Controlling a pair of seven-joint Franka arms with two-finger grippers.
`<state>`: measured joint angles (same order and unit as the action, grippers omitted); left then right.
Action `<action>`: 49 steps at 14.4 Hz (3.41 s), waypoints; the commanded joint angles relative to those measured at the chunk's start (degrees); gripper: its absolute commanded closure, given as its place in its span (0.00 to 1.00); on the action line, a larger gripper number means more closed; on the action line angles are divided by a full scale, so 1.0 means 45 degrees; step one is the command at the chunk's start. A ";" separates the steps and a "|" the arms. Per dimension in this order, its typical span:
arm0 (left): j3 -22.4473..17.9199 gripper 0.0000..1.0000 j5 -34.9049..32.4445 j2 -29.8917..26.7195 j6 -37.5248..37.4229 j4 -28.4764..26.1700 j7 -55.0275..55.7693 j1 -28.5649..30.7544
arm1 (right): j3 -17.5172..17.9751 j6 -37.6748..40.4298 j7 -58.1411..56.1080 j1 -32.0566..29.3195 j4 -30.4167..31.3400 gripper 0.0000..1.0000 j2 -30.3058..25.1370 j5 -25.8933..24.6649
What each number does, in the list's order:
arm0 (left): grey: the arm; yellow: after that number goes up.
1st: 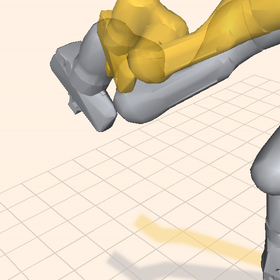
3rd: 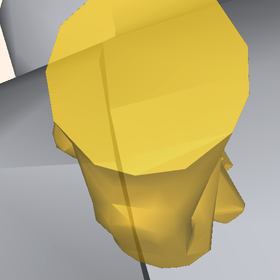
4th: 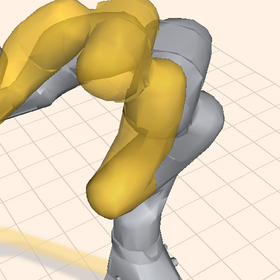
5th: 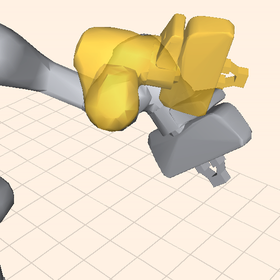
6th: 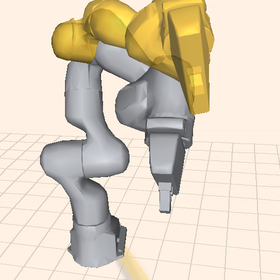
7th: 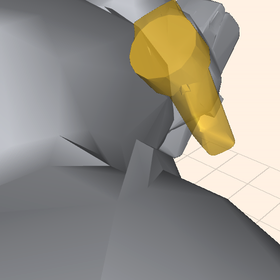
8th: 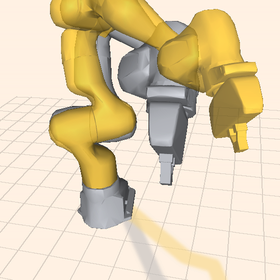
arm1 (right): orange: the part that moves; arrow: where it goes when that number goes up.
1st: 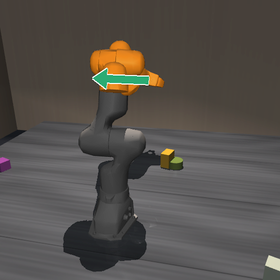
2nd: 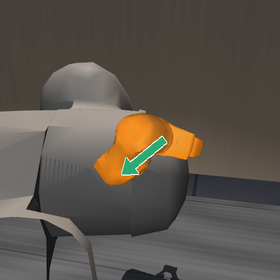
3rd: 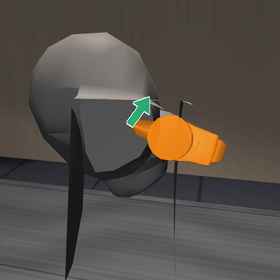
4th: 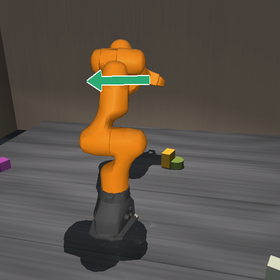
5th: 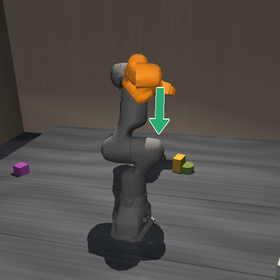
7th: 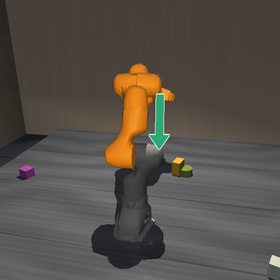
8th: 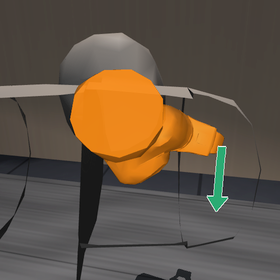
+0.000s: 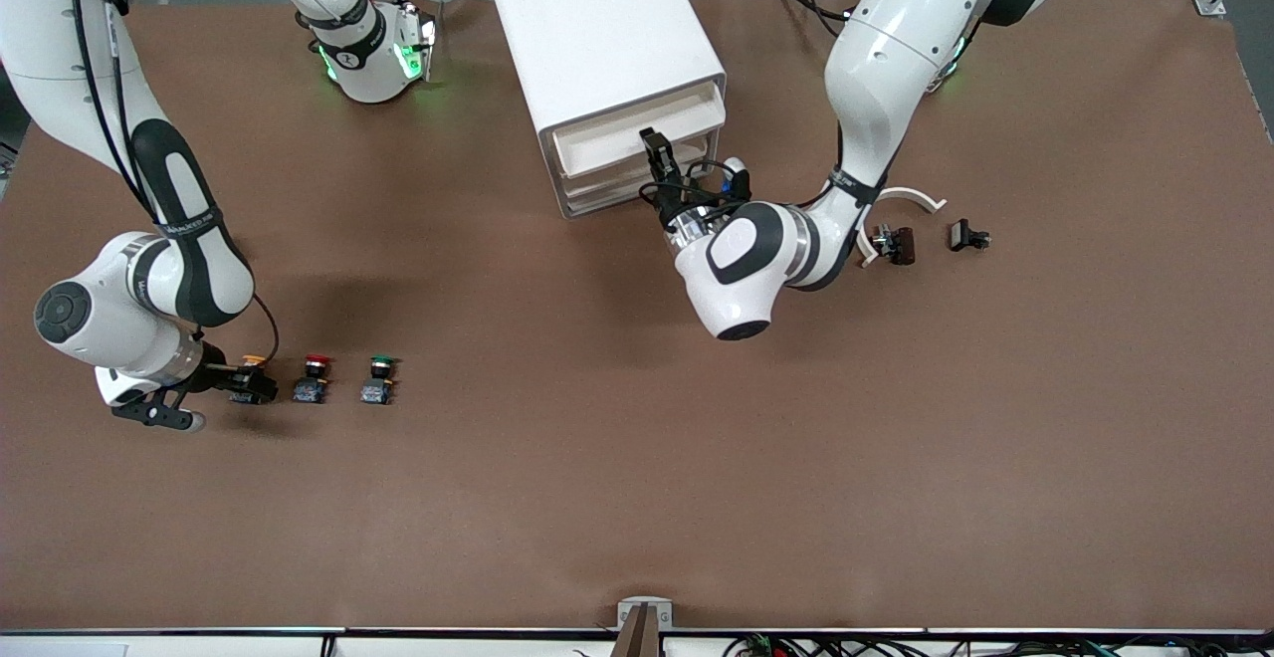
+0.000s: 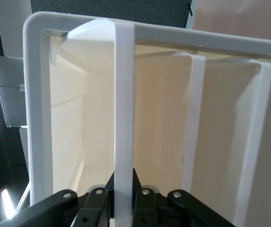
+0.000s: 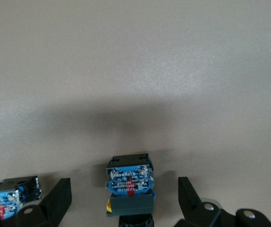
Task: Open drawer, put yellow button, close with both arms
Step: 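Pull the drawer open with the left gripper while the right gripper grasps the yellow button, then carry the yellow button with the right gripper over the open drawer, then release the button into the drawer while the left gripper withdraws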
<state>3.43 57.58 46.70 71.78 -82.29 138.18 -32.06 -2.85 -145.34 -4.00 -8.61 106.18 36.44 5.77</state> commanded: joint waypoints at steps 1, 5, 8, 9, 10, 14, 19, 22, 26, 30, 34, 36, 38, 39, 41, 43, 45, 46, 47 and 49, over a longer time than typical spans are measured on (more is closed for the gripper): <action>-0.0781 1.00 -0.0452 0.0385 0.0747 0.0335 -0.0217 -0.0083 | -0.0050 -0.0046 -0.0067 0.0136 -0.0158 0.54 0.0183 0.0262; -0.1132 1.00 -0.0413 0.0521 0.1156 0.0882 -0.0531 0.0092 | -0.0050 -0.0046 -0.0108 0.0155 -0.0118 1.00 0.0164 0.0222; -0.1133 1.00 -0.0413 0.0502 0.1800 0.0981 -0.0589 0.0248 | -0.0050 0.0207 -0.0069 0.0233 -0.0332 1.00 -0.0011 0.0203; -0.1133 1.00 -0.0394 0.0463 0.1957 0.0981 -0.0764 0.0288 | -0.0050 0.0653 -0.0069 0.0272 -0.0546 1.00 -0.0206 0.0203; -0.1133 1.00 -0.0394 0.0444 0.2016 0.1020 -0.0862 0.0385 | -0.0050 0.1469 -0.0011 0.0273 -0.0915 1.00 -0.0362 0.0203; -0.1152 1.00 -0.0394 0.0444 0.2056 0.1274 -0.1350 0.0581 | -0.0050 0.5416 0.1079 0.0642 -0.2810 1.00 -0.1085 0.0144; -0.1191 0.00 -0.0452 0.0366 0.2036 0.1722 -0.1566 0.0718 | -0.0012 0.8230 0.4667 0.2143 -0.2892 1.00 -0.2879 0.0164; -0.1581 0.00 -0.0472 0.0287 0.1997 0.2249 -0.1566 0.0699 | 0.0008 0.9501 0.7501 0.3432 -0.2892 1.00 -0.3838 0.0203; -0.2479 0.00 -0.0976 0.0014 0.1997 0.2950 -0.1605 0.0698 | 0.0028 1.0577 1.1289 0.5423 -0.2931 1.00 -0.4737 0.0261; -0.2986 0.00 -0.3201 -0.0415 0.2017 0.3266 -0.3768 0.0698 | 0.0047 1.1066 1.5233 0.7611 -0.3339 1.00 -0.4934 0.0281; -0.3730 0.00 -0.5794 -0.0532 0.2075 0.3343 -0.6791 0.0621 | 0.0047 1.0854 1.8906 0.9837 -0.3634 1.00 -0.4818 0.0340; -0.3711 0.00 -0.7864 -0.0922 0.2756 0.3384 -0.9346 0.0543 | 0.0047 1.0774 2.0586 1.0582 -0.4100 1.00 -0.4778 0.0359; -0.3672 0.00 -0.9060 -0.1430 0.2759 0.3344 -1.1147 0.0542 | 0.0047 1.0774 2.2033 1.1323 -0.4413 1.00 -0.4642 0.0340; -0.3711 0.00 -0.9491 -0.1548 0.2740 0.3325 -1.2065 0.0600 | 0.0047 1.0755 2.2717 1.1637 -0.4512 1.00 -0.4564 0.0340; -0.3770 0.00 -1.0039 -0.2288 0.2739 0.3189 -1.4095 0.0737 | 0.0047 1.0135 2.4279 1.2340 -0.4513 1.00 -0.4544 0.0339; -0.3770 0.00 -1.0780 -0.2853 0.2739 0.3110 -1.6417 0.0873 | 0.0047 0.9449 2.6307 1.2925 -0.4513 1.00 -0.4234 0.0320; -0.3750 0.00 -1.1057 -0.3440 0.2700 0.2954 -1.8081 0.1301 | 0.0028 0.9117 2.7446 1.3551 -0.4629 1.00 -0.3629 0.0184; -0.3731 0.00 -1.1058 -0.3695 0.2681 0.2954 -1.9114 0.1594 | 0.0028 0.8747 2.7973 1.3766 -0.4707 1.00 -0.3316 0.0125; -0.3750 0.00 -1.1077 -0.3949 0.2662 0.2915 -2.0072 0.1693 | 0.0008 0.8511 2.8423 1.3943 -0.4727 1.00 -0.3081 0.0105; -0.3750 0.00 -1.1077 -0.4495 0.2662 0.2798 -2.1443 0.2102 | 0.0008 0.8431 2.9069 1.4255 -0.4863 1.00 -0.2748 0.0086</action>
<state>-13.38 8.69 30.33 83.67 -66.81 47.69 -23.56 -1.91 -107.85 123.39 53.98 87.17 21.85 6.15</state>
